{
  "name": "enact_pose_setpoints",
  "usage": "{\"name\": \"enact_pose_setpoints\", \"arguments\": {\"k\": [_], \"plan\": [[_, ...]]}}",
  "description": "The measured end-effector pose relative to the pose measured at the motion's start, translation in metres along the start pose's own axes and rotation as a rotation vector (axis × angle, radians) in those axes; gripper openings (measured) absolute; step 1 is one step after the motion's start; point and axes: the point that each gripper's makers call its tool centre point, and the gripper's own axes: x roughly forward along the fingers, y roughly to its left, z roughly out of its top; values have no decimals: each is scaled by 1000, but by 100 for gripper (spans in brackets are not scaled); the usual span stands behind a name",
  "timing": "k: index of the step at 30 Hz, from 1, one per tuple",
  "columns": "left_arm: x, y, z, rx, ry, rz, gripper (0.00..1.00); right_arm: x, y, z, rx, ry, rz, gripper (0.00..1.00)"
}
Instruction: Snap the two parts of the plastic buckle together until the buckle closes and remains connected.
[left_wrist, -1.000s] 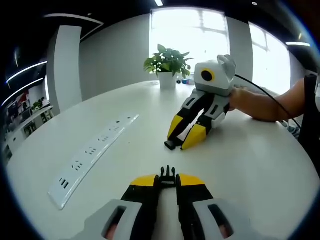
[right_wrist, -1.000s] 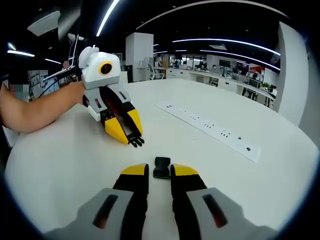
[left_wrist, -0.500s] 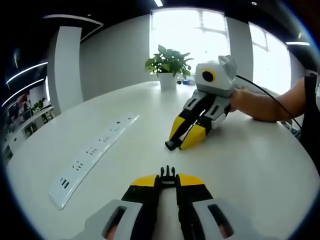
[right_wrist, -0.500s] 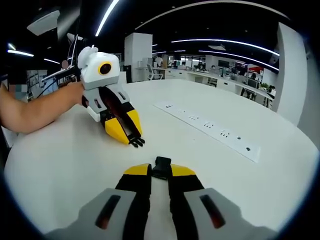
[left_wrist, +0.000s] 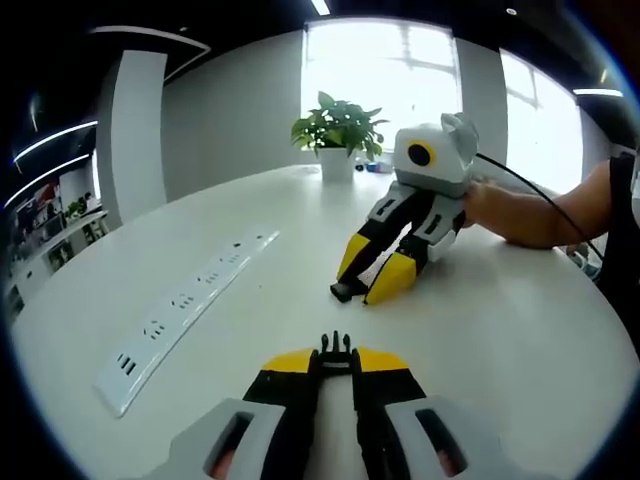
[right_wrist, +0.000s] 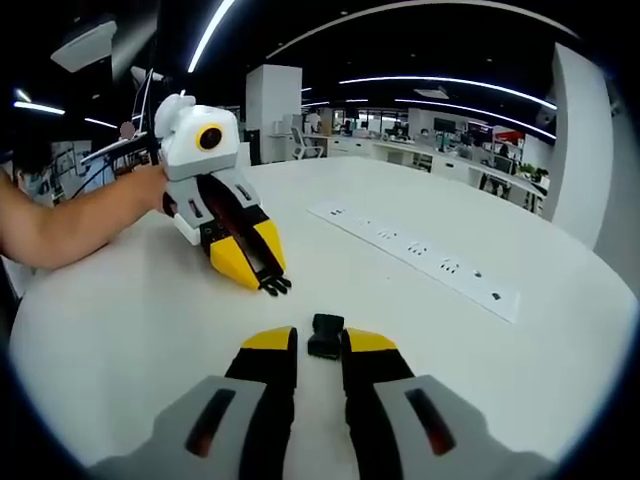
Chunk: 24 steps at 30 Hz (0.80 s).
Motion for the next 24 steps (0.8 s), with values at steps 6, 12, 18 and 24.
{"name": "enact_pose_setpoints", "arguments": {"k": [6, 12, 18, 24], "plan": [[0, 0, 0, -1, 0, 0, 12, -1, 0, -1, 9, 7, -12, 17], [0, 0, 0, -3, 0, 0, 12, -3, -2, -2, 29, 17, -32, 16], [0, 0, 0, -5, -1, 0, 12, -4, -3, -3, 29, 16, -34, 12], [1, 1, 0, -8, -1, 0, 12, -3, -4, -3, 32, 16, -37, 12]]}}
